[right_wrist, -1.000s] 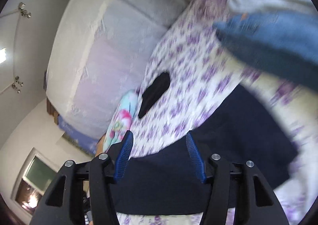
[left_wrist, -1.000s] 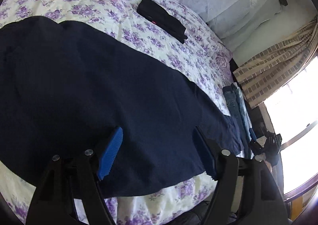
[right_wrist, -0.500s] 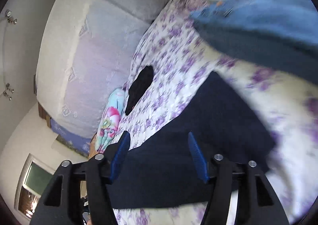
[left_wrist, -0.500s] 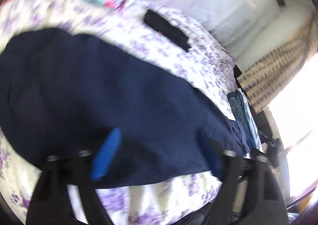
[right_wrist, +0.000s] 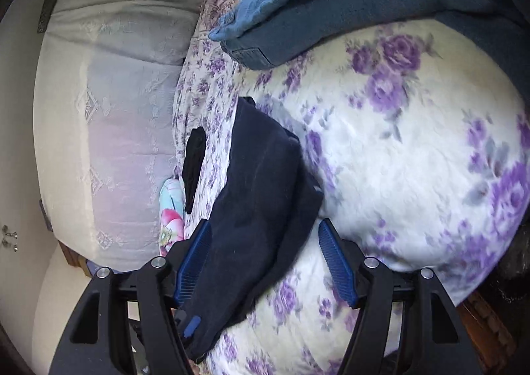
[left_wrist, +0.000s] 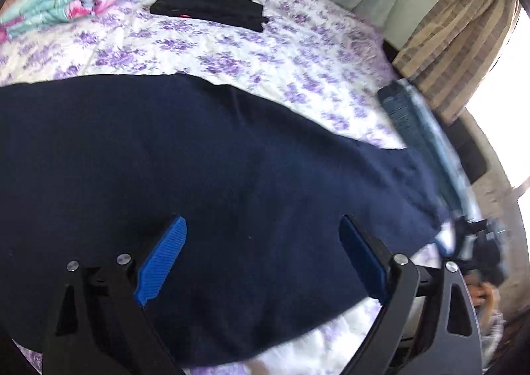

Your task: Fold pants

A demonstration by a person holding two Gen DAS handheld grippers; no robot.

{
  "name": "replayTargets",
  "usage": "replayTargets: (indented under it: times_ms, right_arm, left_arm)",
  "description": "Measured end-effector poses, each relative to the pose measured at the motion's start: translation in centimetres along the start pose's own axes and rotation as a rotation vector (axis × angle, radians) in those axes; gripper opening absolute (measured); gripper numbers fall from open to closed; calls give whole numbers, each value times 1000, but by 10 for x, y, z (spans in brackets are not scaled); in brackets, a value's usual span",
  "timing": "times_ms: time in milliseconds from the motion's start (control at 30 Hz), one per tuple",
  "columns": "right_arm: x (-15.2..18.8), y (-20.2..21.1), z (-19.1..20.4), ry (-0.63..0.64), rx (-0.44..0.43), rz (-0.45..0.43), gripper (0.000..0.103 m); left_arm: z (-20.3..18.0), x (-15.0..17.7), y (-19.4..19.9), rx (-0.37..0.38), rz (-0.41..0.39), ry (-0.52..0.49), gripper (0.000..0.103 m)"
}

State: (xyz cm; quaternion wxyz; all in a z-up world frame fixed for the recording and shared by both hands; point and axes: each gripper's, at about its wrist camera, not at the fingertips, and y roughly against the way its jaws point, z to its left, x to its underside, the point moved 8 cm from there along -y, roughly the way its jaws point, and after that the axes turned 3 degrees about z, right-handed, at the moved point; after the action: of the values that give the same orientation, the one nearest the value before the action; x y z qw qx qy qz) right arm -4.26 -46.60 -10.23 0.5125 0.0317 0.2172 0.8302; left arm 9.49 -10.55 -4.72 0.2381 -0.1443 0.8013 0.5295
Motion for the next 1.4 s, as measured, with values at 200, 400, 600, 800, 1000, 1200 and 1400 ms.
replayTargets:
  times_ms: [200,400,600,800,1000,1200,1400]
  right_arm:
    - [-5,-10,8,111,4,-98,25]
    - [-8,-2,9,109,-82,-151,17]
    - [-10,-3,10,117,-71,-139,17]
    - [-6,-4,5,105,-81,-119,17]
    - [-11,2,5,151,-22,-66,21]
    - [-41,47,69,309,-108,-177,21]
    - [49,-102,186,475,-365,426,46]
  left_arm:
    - [-3,20,-21,-204,-41,-164,94]
    - [15,13,3,-189,-109,-28,94]
    - [24,-34,10,-253,-170,50,94]
    - [46,-55,-62,-398,33,40,99]
    - [44,-42,-22,-200,-92,74,98]
    - [53,-7,12,-5,-68,133,98]
    - [32,37,13,-195,-51,-154,98]
